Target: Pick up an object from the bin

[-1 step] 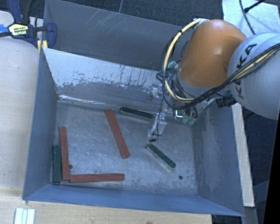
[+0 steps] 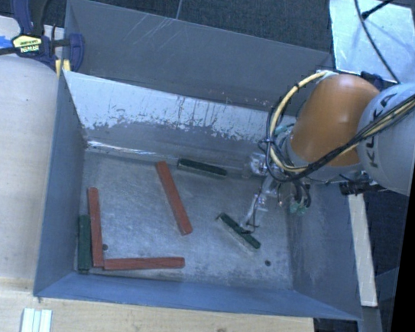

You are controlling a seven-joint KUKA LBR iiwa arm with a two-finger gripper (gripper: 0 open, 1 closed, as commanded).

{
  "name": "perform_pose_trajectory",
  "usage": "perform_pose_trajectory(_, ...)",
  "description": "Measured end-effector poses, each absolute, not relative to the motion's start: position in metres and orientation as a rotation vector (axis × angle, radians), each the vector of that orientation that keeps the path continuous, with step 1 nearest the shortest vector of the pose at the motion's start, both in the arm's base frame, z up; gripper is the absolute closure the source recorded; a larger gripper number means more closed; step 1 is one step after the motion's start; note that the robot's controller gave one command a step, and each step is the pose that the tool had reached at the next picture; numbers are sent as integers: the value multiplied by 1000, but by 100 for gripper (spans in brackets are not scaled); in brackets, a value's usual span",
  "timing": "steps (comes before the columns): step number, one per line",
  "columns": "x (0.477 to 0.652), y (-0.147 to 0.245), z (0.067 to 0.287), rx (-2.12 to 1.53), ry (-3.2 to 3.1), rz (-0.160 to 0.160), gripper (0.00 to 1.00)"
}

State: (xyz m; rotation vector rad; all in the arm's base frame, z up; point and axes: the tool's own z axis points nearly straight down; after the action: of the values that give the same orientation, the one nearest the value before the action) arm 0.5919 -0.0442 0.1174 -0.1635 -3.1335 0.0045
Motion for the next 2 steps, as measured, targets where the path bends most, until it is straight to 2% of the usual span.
perform_pose_trajectory(1,573,-44,69,-157,-3137,-2,0)
perform_pose_trajectory(2,576,-45,74,-157,-3143,1,100)
